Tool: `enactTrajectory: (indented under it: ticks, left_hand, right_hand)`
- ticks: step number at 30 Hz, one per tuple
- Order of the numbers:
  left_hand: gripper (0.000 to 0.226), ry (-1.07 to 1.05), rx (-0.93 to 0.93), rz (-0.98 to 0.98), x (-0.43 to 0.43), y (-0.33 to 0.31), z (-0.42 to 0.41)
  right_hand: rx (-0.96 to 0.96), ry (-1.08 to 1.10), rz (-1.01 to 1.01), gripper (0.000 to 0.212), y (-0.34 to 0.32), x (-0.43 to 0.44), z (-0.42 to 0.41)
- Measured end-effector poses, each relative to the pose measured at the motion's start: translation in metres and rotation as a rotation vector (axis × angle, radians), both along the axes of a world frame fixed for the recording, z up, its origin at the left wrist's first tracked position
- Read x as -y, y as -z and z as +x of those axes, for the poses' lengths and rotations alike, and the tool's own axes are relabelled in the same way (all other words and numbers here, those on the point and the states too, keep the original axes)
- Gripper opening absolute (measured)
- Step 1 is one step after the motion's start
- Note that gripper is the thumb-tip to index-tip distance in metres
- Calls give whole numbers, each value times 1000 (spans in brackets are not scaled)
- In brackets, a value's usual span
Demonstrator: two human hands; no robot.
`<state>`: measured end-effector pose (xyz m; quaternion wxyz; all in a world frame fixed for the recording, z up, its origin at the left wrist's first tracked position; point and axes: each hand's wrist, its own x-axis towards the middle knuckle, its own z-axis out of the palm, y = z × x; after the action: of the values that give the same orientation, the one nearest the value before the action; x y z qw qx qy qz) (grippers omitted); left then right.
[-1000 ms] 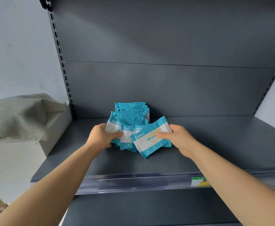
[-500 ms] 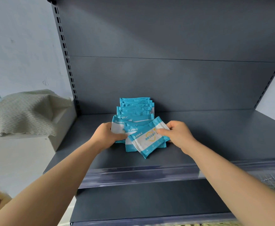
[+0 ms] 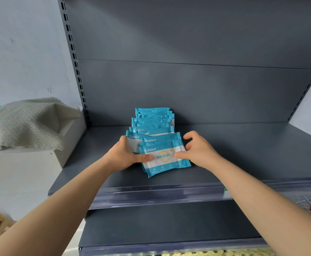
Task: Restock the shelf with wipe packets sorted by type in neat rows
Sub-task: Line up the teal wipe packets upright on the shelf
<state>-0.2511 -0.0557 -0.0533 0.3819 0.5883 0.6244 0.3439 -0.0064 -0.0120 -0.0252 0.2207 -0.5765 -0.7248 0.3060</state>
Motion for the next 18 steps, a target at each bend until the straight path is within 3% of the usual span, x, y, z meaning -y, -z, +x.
enactTrajectory:
  ticks: [2, 4, 5, 7, 9, 12, 15, 18]
  left_hand:
    - [92, -86, -258, -38, -1, 3, 0]
    - [95, -159, -612, -106, 8, 0, 6]
    - [97, -154, -697, -121, 11, 0, 9]
    - [98, -94, -641, -126, 13, -3, 13]
    - [96, -25, -432, -123, 9, -6, 10]
    - [67, 17, -123, -106, 5, -14, 6]
    - [44, -11, -114, -72, 9, -20, -1]
    - [37, -32, -129, -57, 15, -19, -7]
  right_hand:
    - [19, -46, -56, 86, -2, -6, 2]
    - [-51, -144, -153, 66, 0, -10, 2]
    - [-80, -171, -180, 54, 2, -10, 1]
    - [-143, -173, -167, 49, 7, -10, -3]
    - [-196, -160, -110, 43, 8, -10, -9]
    - [-243, -153, -94, 28, 5, -12, -14]
    - [-104, -147, -100, 32, 4, -19, -10]
    - [-14, -141, -92, 57, 5, -21, -6]
